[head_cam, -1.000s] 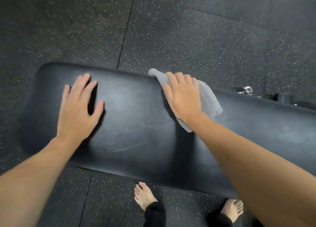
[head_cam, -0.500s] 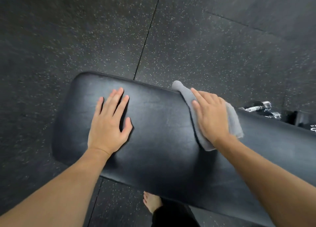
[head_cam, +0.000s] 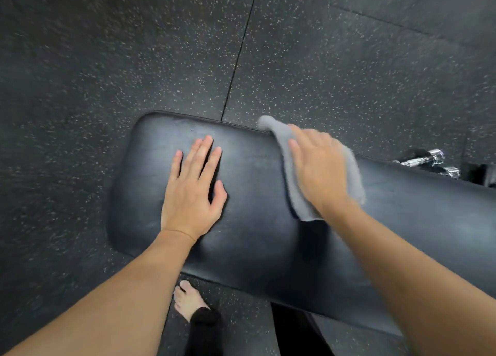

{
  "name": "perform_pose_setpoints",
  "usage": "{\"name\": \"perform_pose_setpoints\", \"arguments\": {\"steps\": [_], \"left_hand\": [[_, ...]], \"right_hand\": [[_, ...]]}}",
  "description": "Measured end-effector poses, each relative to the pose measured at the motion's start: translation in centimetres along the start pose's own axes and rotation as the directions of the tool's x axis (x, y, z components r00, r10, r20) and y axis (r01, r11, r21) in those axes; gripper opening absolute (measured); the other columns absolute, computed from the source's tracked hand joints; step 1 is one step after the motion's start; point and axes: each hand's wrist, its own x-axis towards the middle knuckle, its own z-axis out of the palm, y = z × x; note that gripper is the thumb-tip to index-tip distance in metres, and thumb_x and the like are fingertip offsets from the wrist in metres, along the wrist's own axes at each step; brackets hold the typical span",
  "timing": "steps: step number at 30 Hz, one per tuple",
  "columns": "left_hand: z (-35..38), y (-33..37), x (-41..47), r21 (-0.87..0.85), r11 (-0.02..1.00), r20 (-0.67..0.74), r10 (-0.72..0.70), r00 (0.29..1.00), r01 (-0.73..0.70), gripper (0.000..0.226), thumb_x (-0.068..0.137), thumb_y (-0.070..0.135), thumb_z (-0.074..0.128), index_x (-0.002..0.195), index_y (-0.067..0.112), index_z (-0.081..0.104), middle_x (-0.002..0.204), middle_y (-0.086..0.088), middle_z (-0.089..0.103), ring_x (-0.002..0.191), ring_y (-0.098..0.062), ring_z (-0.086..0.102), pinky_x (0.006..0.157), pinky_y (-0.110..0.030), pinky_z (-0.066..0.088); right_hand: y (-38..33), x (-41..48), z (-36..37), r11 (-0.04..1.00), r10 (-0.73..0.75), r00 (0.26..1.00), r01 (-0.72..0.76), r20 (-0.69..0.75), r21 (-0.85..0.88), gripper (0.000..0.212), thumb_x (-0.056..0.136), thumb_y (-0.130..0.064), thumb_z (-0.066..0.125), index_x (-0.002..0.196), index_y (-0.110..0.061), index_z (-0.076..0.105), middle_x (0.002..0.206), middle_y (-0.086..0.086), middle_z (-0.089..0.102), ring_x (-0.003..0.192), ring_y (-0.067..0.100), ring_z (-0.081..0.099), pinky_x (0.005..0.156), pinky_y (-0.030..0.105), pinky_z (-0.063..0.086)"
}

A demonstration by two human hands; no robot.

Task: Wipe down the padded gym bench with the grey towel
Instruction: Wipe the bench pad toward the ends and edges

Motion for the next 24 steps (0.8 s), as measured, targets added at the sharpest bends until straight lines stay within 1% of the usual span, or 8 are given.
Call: {"name": "perform_pose_setpoints", "arguments": {"steps": [3,6,9,13,16,18,21,24], "left_hand": [[0.1,-0.2,-0.1,-0.06,0.998,-0.032,0.006,0.999,-0.008,0.058,0.094,0.024,0.047,0.15,0.006,0.049,0.165,-0.011,0.037,0.155,-0.027,0.031,0.128,-0.052,0.019],[-0.1,-0.4,-0.4,-0.284,0.959,-0.091,-0.047,0.995,0.02,0.05,0.097,0.023,0.049,0.141,0.002,0.056,0.158,-0.012,0.045,0.15,-0.027,0.039,0.129,-0.043,0.02],[-1.6,-1.8,-1.5,-0.56,0.818,-0.135,-0.25,0.959,0.135,0.04,0.1,0.02,0.048,0.132,0.001,0.06,0.147,-0.01,0.053,0.138,-0.025,0.049,0.121,-0.03,0.033],[-4.4,-6.4,-5.2,-0.598,0.764,-0.136,-0.395,0.909,0.243,0.033,0.104,0.014,0.046,0.132,0.005,0.06,0.14,-0.007,0.056,0.133,-0.02,0.052,0.115,-0.032,0.039],[-6.2,-10.3,-8.0,-0.574,0.777,-0.144,-0.408,0.902,0.26,0.032,0.103,0.014,0.044,0.13,0.007,0.06,0.136,-0.003,0.056,0.128,-0.017,0.053,0.112,-0.027,0.04],[-7.0,-12.5,-8.9,-0.554,0.78,-0.16,-0.443,0.882,0.291,0.031,0.103,0.013,0.044,0.129,0.008,0.06,0.132,-0.002,0.056,0.124,-0.013,0.052,0.109,-0.021,0.038],[-8.0,-14.6,-9.8,-0.549,0.767,-0.18,-0.496,0.849,0.332,0.029,0.105,0.009,0.044,0.129,0.007,0.06,0.129,-0.003,0.056,0.12,-0.011,0.052,0.104,-0.014,0.036],[-8.5,-15.4,-10.1,-0.553,0.766,-0.204,-0.507,0.837,0.329,0.028,0.105,0.009,0.044,0.126,0.006,0.061,0.126,-0.006,0.058,0.116,-0.015,0.055,0.102,-0.02,0.04]], "right_hand": [[2.5,-2.8,-0.8,0.997,0.044,0.997,-0.041,-0.059,0.059,0.043,0.108,-0.025,0.033,0.141,-0.01,0.057,0.138,0.008,0.062,0.122,0.033,0.055,0.109,0.044,0.036],[0.4,-2.6,0.4,0.993,0.107,0.986,-0.099,-0.131,0.072,0.047,0.109,-0.028,0.03,0.142,-0.009,0.056,0.138,0.008,0.062,0.122,0.033,0.055,0.111,0.047,0.037],[-4.7,-0.8,2.0,0.994,0.091,0.982,-0.08,-0.165,0.072,0.047,0.109,-0.031,0.028,0.144,-0.013,0.055,0.138,0.006,0.062,0.122,0.033,0.055,0.11,0.047,0.037],[-16.0,3.9,5.3,0.999,0.04,0.993,-0.036,-0.113,0.04,0.051,0.107,-0.037,0.026,0.144,-0.019,0.056,0.131,0.006,0.064,0.118,0.034,0.056,0.106,0.048,0.038],[-25.1,7.5,7.2,0.995,-0.082,0.995,0.079,-0.059,-0.059,0.043,0.106,-0.034,0.031,0.131,-0.021,0.064,0.12,0.005,0.067,0.11,0.033,0.057,0.097,0.045,0.038],[-29.5,8.6,7.7,0.956,-0.212,0.974,0.223,0.076,-0.19,0.034,0.107,-0.032,0.036,0.12,-0.022,0.066,0.117,0.003,0.068,0.112,0.03,0.056,0.099,0.045,0.035],[-32.0,7.1,7.2,0.854,-0.373,0.887,0.443,0.272,-0.274,0.022,0.102,-0.034,0.047,0.109,-0.025,0.066,0.107,-0.001,0.071,0.11,0.027,0.057,0.103,0.043,0.032],[-31.3,3.1,7.4,0.801,-0.494,0.828,0.552,0.265,-0.231,0.016,0.099,-0.033,0.056,0.09,-0.025,0.067,0.089,0.0,0.07,0.097,0.028,0.06,0.107,0.044,0.037]]}}
